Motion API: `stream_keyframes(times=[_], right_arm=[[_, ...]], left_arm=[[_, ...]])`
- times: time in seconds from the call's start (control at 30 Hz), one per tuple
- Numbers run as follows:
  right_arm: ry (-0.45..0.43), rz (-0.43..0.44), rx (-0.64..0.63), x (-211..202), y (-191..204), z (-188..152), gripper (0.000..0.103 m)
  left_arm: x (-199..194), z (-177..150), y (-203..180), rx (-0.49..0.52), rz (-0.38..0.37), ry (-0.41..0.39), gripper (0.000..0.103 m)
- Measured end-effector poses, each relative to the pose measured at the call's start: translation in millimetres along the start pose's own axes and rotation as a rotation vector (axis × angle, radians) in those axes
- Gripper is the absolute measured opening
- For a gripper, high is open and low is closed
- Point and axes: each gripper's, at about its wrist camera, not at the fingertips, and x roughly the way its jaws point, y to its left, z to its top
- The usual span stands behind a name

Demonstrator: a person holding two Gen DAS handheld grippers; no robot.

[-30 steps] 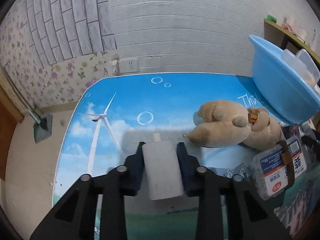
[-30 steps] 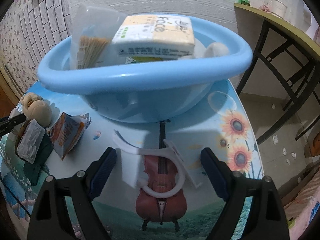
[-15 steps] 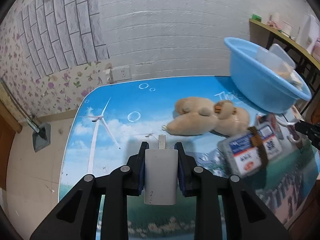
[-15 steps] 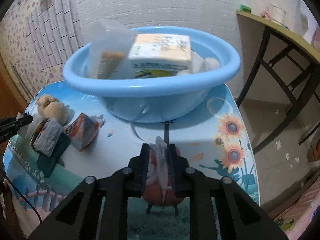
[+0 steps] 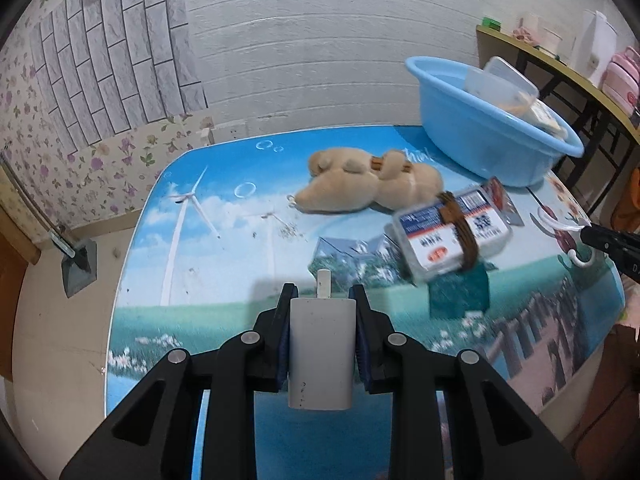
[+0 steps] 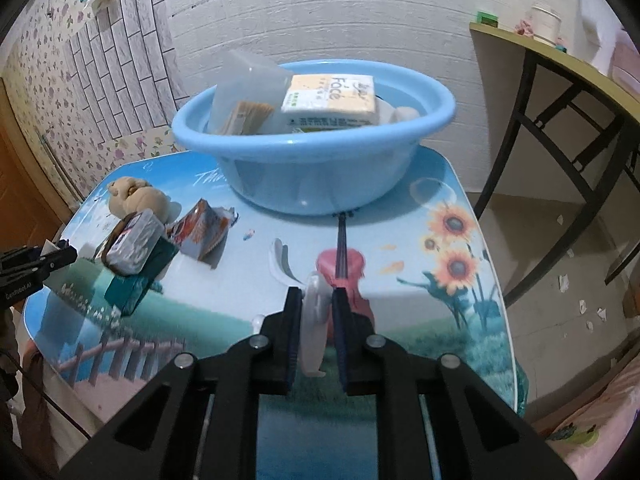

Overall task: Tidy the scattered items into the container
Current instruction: 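Grasp the white charger with the left gripper while the right gripper grasps the white hook, then carry the charger and hook over the basin and release both inside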

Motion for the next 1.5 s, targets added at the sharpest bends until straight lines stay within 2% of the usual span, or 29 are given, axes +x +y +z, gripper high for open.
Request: stream_keyframes(times=[0.2, 0.6, 0.63, 0.7, 0.8, 0.9, 1.07, 1.2, 1.3, 1.43, 1.5], right_arm=[[0.0, 0.021, 0.038, -9, -8, -10, 0.015], [0.004, 0.039, 0.036, -12, -9, -22, 0.017], [0.002, 0.042, 0.037, -12, -9, -22, 0.019], [-0.007, 0.054, 0.034, -15, -10, -22, 0.032], [-0.019, 0.071, 0.007, -20, -8, -23, 0.045], [-0.026, 0.074, -0.05, -24, -2, -26, 0.052], [-0.007, 0.064, -0.128, -20, 11, -32, 0.054], [0.007, 0.023, -0.162, -12, 17, -36, 0.054], [0.021, 0.022, -0.16, -7, 16, -36, 0.054], [0.04, 0.015, -0.145, 0, 13, -38, 0.054], [0.04, 0.017, -0.131, 2, 10, -39, 0.054]], left_arm=[[-5, -8, -10, 0.018, -0.011, 0.005, 0.025], [-2, -19, -18, 0.038, -0.013, 0.038, 0.025], [-1, -20, -19, 0.041, -0.013, 0.041, 0.025], [1, -22, -19, 0.042, -0.012, 0.049, 0.025], [3, -23, -18, 0.042, -0.013, 0.055, 0.025], [5, -23, -18, 0.043, -0.015, 0.059, 0.025], [7, -24, -16, 0.035, -0.026, 0.061, 0.025], [7, -27, -12, 0.023, -0.029, 0.052, 0.033], [5, -30, -10, 0.023, -0.033, 0.039, 0.035], [4, -33, -10, 0.037, -0.043, 0.026, 0.033], [3, -34, -10, 0.04, -0.055, 0.022, 0.025]])
